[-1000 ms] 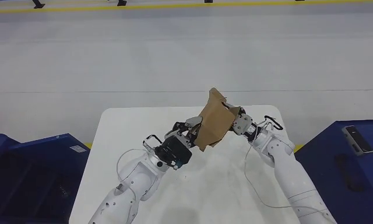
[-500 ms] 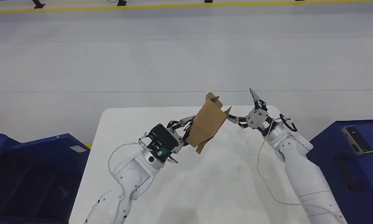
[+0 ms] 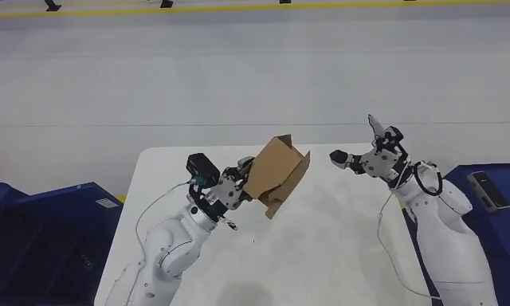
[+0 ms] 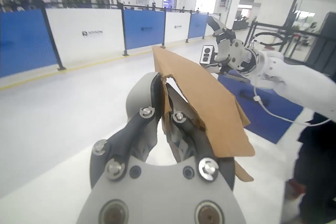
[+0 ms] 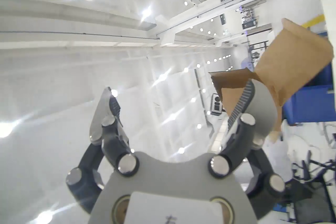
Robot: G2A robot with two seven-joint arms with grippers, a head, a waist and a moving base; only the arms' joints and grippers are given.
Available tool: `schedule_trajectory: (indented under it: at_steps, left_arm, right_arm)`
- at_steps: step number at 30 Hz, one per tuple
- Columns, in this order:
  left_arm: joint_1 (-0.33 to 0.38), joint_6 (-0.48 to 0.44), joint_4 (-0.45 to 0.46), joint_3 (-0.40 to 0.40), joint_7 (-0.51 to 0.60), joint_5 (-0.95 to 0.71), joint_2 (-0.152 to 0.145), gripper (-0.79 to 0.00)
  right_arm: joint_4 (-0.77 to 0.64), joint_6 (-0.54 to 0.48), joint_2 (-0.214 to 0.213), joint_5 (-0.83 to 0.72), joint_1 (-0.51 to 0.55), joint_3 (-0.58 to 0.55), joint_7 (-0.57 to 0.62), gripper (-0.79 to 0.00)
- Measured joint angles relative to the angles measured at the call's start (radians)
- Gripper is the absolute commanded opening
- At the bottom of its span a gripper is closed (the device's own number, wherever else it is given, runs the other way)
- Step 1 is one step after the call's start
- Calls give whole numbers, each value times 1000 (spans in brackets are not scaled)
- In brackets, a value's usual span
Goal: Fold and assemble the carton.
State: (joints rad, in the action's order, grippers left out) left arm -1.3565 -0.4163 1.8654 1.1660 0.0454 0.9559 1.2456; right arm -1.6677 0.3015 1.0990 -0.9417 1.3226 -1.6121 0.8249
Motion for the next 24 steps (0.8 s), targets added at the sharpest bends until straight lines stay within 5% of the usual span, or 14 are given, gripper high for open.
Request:
schedule_trajectory:
  at_steps: [14, 24]
  left_arm:
    - [58, 27, -71, 31, 544, -894, -9, -785]
    - [75, 10, -91, 37, 577, -924, -12, -785]
  right_arm:
    - [-193, -28, -13, 179, 99, 3, -19, 0]
    - [-173, 13, -10, 110, 86, 29, -28, 0]
